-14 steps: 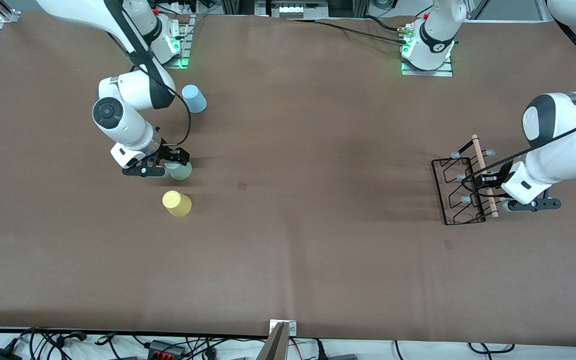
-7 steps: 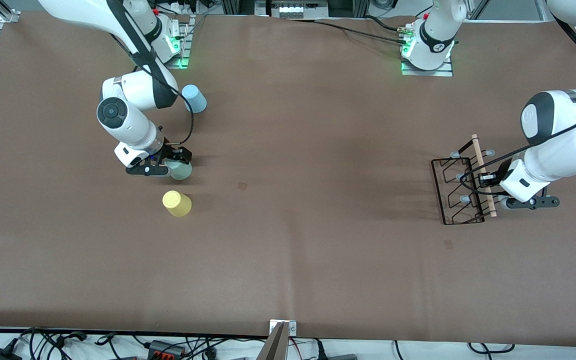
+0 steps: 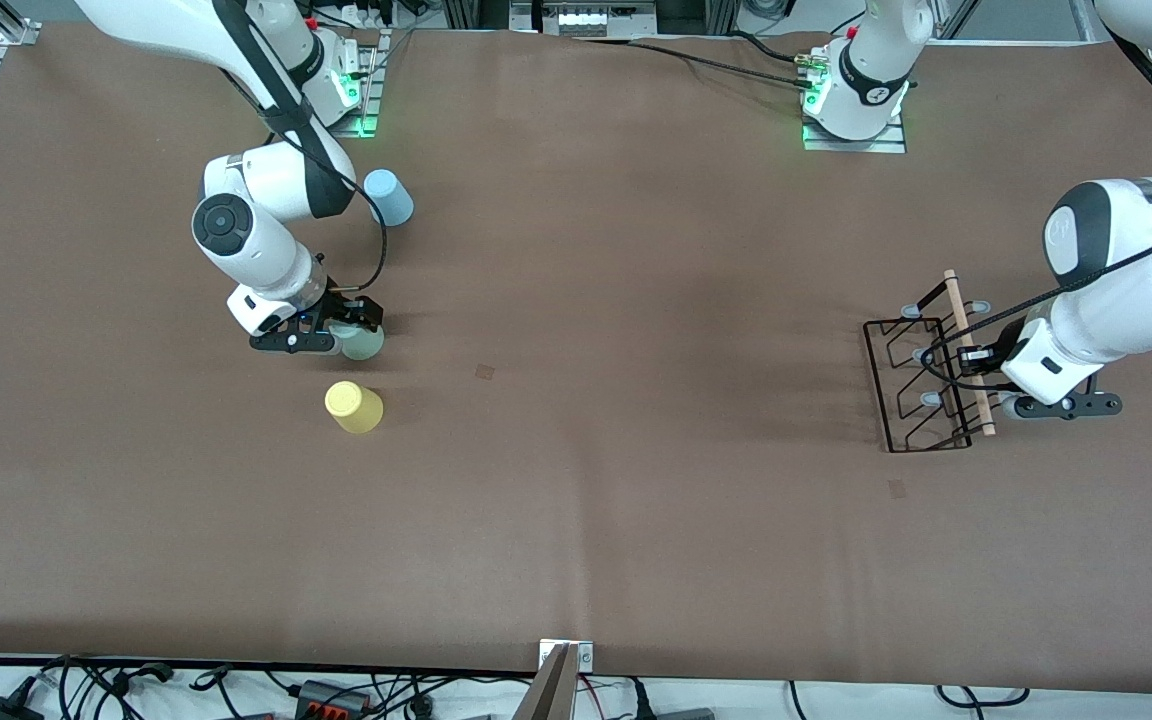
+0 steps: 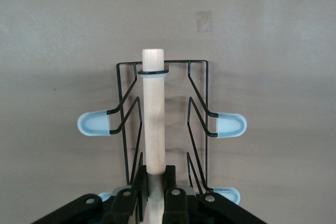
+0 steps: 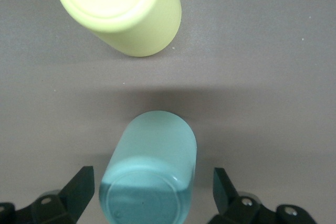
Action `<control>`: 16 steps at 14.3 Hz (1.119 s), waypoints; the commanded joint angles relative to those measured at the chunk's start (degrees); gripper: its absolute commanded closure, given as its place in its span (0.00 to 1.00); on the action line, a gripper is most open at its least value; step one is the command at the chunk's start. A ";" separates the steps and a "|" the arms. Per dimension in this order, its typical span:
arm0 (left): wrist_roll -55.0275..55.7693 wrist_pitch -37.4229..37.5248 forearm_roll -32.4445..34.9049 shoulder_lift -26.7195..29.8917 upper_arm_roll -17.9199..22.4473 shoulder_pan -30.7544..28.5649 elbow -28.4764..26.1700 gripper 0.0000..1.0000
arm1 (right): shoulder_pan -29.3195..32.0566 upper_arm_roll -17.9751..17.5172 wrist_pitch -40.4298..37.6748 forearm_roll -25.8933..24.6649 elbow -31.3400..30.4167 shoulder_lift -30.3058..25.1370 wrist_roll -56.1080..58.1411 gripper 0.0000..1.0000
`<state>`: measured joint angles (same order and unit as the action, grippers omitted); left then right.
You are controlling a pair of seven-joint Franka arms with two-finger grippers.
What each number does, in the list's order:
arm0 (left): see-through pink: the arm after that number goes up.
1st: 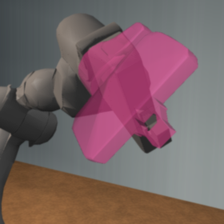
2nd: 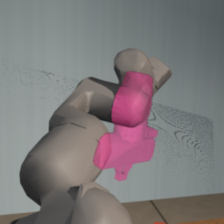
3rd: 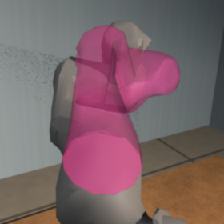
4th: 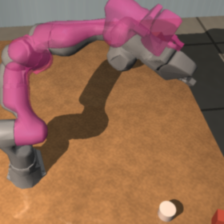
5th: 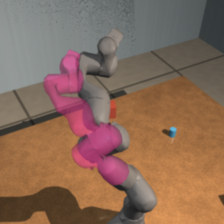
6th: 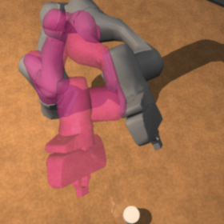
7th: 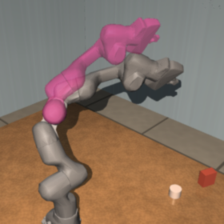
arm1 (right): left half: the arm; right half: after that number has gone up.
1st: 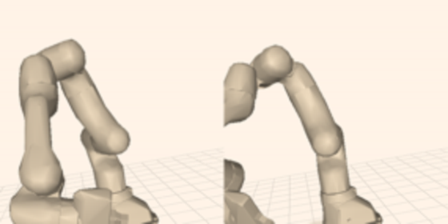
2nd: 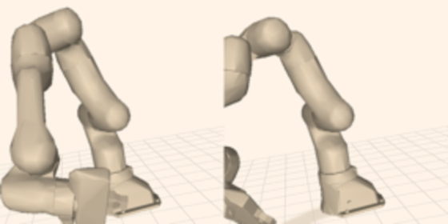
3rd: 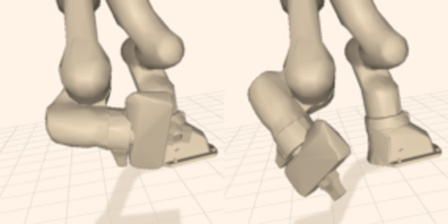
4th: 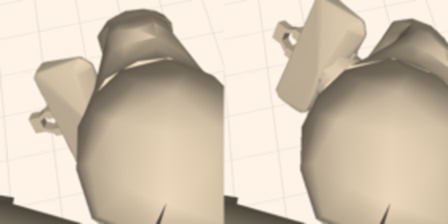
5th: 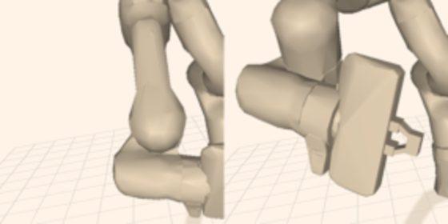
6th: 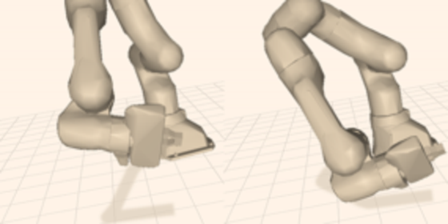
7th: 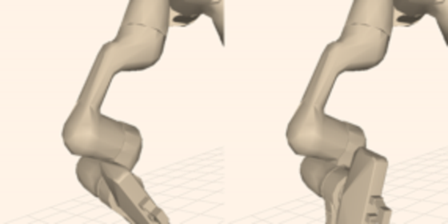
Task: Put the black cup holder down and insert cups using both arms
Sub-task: 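Grasp the teal cup with the right gripper while the left gripper grasps the rack, then carry the rack with the left gripper while the right gripper lifts the cup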
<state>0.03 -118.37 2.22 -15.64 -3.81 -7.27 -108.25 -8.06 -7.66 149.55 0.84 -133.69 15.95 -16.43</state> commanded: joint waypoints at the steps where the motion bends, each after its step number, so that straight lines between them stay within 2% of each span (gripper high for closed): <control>1: -1.34 9.35 0.86 1.93 -2.59 1.20 6.89 0.97 | -0.03 0.02 1.88 0.48 -0.78 0.22 -0.45 0.00; 2: -1.08 10.77 0.77 1.75 -3.99 1.38 8.57 0.97 | -0.03 0.02 1.88 0.56 -0.78 0.22 -0.45 0.11; 4: -0.21 11.05 0.16 1.75 -7.94 1.38 9.99 0.98 | -0.12 0.02 1.54 0.48 -0.78 0.14 -0.01 0.58; 6: 0.94 11.05 0.07 1.40 -12.25 1.56 11.39 0.98 | -0.12 0.10 1.36 0.39 -0.52 -0.12 0.69 0.86; 8: 1.55 10.97 0.07 0.70 -16.55 1.64 11.49 0.98 | -0.12 0.54 -0.64 -0.05 0.36 -2.04 2.00 0.95; 12: 12.16 10.44 -0.02 -2.46 -23.77 2.60 12.54 0.98 | 0.06 0.72 -14.34 -0.49 3.00 -11.00 5.16 0.95; 14: 19.97 10.17 0.07 -4.91 -24.22 7.24 16.04 0.98 | -0.03 2.55 -22.06 -0.58 4.13 -15.22 9.72 0.95; 16: 27.88 10.17 0.68 -8.34 -24.14 11.38 19.82 0.98 | 0.06 3.35 -30.94 -0.58 7.90 -17.78 12.02 0.95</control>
<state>21.00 -109.55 2.14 -19.67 -27.63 0.66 -95.03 -8.00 -5.37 125.50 0.57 -127.89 1.47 -7.49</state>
